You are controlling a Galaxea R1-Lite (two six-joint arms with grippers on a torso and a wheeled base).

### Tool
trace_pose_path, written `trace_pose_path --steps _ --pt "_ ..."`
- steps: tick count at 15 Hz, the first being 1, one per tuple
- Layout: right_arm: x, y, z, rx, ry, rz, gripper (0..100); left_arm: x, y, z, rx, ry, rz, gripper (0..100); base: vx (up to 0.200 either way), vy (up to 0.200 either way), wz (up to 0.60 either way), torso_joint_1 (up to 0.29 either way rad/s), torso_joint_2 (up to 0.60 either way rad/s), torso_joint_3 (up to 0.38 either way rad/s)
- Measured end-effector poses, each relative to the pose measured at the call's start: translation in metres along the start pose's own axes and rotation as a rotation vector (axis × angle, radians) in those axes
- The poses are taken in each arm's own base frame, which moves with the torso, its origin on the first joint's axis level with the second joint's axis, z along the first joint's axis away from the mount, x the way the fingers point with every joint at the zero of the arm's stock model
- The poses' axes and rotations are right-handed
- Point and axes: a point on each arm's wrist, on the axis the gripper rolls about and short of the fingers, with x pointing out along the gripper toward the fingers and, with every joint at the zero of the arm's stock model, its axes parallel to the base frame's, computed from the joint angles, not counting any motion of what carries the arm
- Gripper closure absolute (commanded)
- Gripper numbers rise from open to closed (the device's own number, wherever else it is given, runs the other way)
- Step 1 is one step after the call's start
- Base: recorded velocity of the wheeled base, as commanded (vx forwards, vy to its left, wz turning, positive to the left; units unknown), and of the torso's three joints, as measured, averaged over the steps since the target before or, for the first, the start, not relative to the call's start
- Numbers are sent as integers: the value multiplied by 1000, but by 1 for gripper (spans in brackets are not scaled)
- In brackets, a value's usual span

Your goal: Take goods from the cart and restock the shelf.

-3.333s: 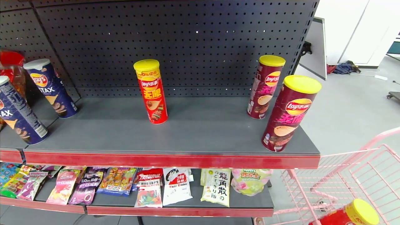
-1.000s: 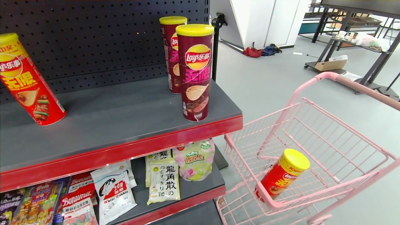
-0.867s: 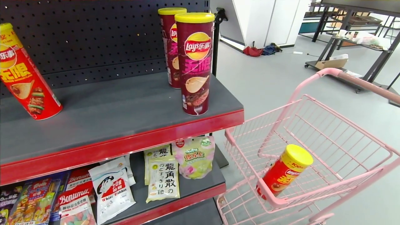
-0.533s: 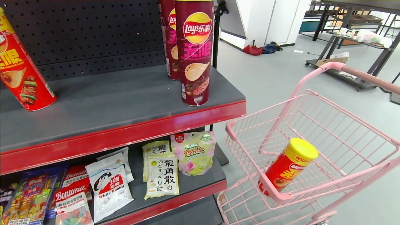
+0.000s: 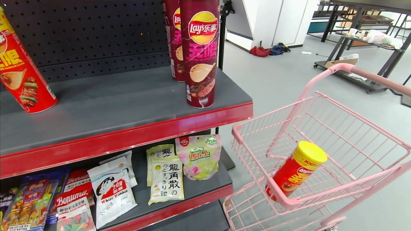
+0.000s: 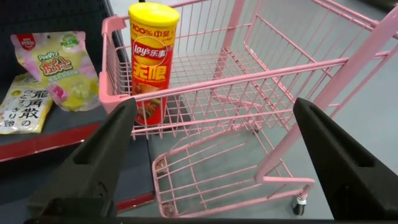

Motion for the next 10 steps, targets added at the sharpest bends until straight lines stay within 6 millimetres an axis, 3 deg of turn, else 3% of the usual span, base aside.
trace_pose_path --steps 3,5,7,10 --pt "-2 0 19 30 -26 30 0 0 0 0 2 0 0 0 0 0 0 0 0 0" --pt "1 0 56 84 -28 49 0 0 0 0 3 0 -1 0 0 0 0 0 0 0" --pt "23 1 97 118 41 85 0 0 0 0 2 0 0 0 0 0 0 0 0 0" --pt "82 5 125 195 122 143 0 0 0 0 2 0 0 0 0 0 0 0 0 0"
